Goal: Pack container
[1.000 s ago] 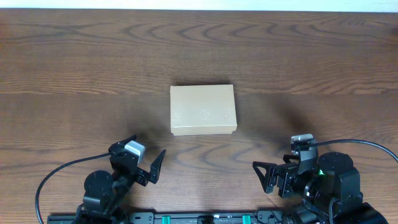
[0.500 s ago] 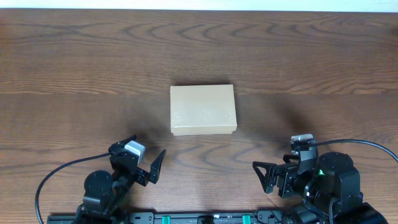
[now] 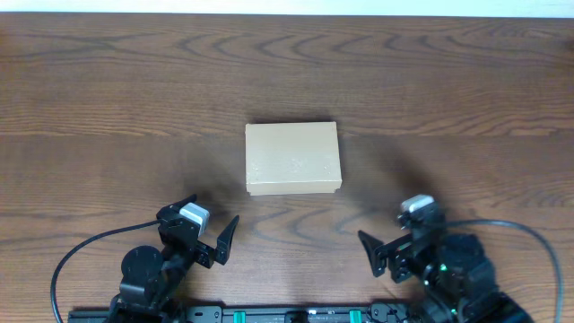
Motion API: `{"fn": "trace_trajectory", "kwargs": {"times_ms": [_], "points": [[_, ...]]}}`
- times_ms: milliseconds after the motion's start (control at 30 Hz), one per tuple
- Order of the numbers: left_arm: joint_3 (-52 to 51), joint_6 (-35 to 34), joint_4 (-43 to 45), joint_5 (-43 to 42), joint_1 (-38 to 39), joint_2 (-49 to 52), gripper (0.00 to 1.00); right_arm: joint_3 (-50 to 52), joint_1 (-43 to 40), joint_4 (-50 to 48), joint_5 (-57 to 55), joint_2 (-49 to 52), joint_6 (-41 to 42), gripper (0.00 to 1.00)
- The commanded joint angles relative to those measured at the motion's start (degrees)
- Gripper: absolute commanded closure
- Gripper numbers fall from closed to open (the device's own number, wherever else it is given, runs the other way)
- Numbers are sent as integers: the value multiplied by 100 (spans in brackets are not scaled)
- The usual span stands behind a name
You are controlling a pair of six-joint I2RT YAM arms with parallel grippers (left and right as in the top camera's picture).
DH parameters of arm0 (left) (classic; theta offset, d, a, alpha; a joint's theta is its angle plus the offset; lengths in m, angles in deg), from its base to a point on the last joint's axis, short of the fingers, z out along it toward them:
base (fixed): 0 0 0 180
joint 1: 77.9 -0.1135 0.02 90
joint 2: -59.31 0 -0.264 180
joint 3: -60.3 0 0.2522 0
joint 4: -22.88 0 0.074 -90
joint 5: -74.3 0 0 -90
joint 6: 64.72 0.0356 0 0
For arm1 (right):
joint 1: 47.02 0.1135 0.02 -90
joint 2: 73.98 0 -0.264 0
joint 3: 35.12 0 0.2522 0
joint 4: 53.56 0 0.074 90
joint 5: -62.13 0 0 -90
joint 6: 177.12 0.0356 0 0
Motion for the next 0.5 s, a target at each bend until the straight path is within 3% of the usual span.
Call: {"fn": "trace_trajectory", "kwargs": {"times_ms": [0, 300, 467], "points": [[-125, -61, -11, -63, -39, -42, 5, 658, 249, -275, -339, -538, -328, 1], [-125, -61, -11, -63, -39, -42, 5, 1740, 413, -560, -400, -1609, -304, 1], [-125, -61, -11, -63, -39, -42, 5, 2052, 444, -715, -400, -1644, -264, 1]]}}
